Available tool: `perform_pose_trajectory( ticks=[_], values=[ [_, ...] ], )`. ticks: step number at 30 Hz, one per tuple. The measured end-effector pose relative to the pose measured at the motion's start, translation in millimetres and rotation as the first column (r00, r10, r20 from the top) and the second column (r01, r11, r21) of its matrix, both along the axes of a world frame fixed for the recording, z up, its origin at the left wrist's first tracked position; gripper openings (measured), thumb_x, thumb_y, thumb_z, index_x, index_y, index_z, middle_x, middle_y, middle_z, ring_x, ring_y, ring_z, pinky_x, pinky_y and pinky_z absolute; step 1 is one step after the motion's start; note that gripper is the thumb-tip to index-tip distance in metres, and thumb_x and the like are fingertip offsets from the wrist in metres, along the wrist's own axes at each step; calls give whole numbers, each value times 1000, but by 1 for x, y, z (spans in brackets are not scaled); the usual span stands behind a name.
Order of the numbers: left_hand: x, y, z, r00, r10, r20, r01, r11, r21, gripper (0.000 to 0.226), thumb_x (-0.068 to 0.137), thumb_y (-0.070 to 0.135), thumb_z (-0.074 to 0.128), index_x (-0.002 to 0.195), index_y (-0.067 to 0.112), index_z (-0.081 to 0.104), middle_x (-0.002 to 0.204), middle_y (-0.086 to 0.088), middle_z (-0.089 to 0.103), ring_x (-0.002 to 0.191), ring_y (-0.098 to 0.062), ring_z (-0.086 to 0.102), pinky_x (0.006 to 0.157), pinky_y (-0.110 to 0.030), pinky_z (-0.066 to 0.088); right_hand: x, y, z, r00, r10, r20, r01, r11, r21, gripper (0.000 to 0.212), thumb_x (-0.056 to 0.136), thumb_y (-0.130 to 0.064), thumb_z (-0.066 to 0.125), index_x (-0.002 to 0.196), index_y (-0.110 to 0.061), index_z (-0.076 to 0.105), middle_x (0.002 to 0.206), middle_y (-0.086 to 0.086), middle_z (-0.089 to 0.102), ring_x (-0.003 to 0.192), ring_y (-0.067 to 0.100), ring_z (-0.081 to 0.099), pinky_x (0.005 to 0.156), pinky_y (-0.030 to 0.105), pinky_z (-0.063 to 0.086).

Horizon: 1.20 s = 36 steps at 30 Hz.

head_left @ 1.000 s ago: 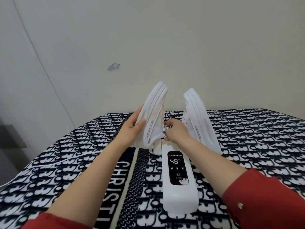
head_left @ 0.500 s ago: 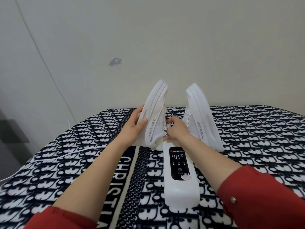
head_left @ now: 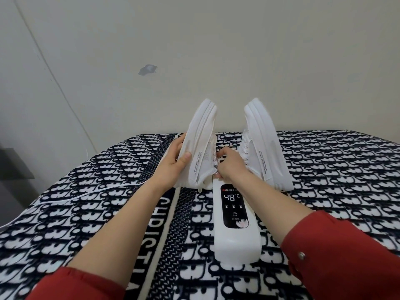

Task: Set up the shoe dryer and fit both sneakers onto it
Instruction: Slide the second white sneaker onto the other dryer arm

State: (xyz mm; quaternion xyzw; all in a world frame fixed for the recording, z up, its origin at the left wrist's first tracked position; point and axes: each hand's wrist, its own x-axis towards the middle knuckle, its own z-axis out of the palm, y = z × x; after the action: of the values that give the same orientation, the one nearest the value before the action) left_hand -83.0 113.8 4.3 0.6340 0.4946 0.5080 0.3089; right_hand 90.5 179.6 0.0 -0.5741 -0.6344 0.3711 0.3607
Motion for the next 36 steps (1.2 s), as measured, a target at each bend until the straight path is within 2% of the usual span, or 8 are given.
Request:
perform_pose_trajectory(
  ticks=[4, 7, 14, 20, 24, 28, 33, 36],
  values=[
    [2, -2, -4, 1000, 0, 17, -1, 1000, 17, 43, 98, 30, 50, 136, 45, 36, 129, 15, 55, 113, 3, 57, 87, -12, 46, 0, -1, -1, 999, 23, 38, -23, 1000, 6, 38, 79, 6, 40, 78, -30, 48, 83, 1, 58, 69, 32, 67, 59, 40, 58],
    [4, -5, -8, 1000, 24, 18, -25, 999, 30, 44, 100, 27, 47, 137, 43, 32, 130, 23, 50, 111, 15, 52, 83, -2, 42, -1, -3, -2, 995, 40, 92, -42, 999, 15, 38, 75, 7, 41, 92, -26, 52, 82, -2, 55, 77, 34, 68, 71, 48, 59],
    [-3, -7, -20, 996, 80, 33, -81, 995, 51, 48, 100, 23, 45, 145, 25, 27, 144, 2, 42, 127, 0, 45, 99, -11, 39, -10, -6, -1, 992, 49, 114, -53, 998, 35, 38, 74, 10, 43, 94, -22, 51, 85, 5, 58, 85, 35, 67, 74, 46, 56],
    [2, -7, -13, 998, 66, -1, -66, 997, 49, 44, 100, 26, 46, 138, 41, 29, 125, 39, 47, 111, 21, 47, 83, 2, 38, -3, -6, -1, 993, 60, 97, -62, 998, 17, 37, 73, 6, 44, 93, -25, 50, 91, 10, 65, 82, 35, 69, 74, 48, 58],
    [8, -5, -11, 999, 43, 7, -43, 998, 50, 44, 100, 26, 47, 138, 39, 31, 127, 32, 46, 113, 20, 48, 84, 0, 39, 2, -5, -3, 997, 55, 52, -56, 998, 10, 31, 79, 3, 46, 92, -24, 50, 91, 12, 66, 77, 35, 70, 69, 45, 60],
    [10, -5, -9, 999, 48, -10, -48, 998, 39, 43, 94, 37, 49, 130, 54, 32, 122, 46, 46, 118, 17, 45, 89, -2, 38, 5, -4, -4, 997, 55, 60, -57, 998, 25, 34, 77, 6, 46, 95, -22, 52, 86, 4, 59, 79, 37, 69, 73, 52, 58],
    [10, -4, -10, 1000, 27, 2, -27, 998, 52, 48, 94, 37, 50, 137, 44, 30, 131, 31, 45, 119, 14, 47, 90, -4, 40, 5, -5, -5, 998, 63, 20, -63, 998, 0, 35, 79, 9, 51, 98, -20, 53, 95, 9, 62, 85, 36, 68, 72, 51, 59],
    [8, -6, -8, 1000, -8, 4, 8, 999, 43, 49, 96, 33, 49, 141, 38, 29, 134, 23, 46, 117, 14, 49, 86, -3, 41, 11, -14, -5, 994, 95, 50, -96, 995, 15, 42, 81, 5, 56, 117, -16, 59, 105, 11, 66, 94, 30, 66, 79, 40, 57]
  ],
)
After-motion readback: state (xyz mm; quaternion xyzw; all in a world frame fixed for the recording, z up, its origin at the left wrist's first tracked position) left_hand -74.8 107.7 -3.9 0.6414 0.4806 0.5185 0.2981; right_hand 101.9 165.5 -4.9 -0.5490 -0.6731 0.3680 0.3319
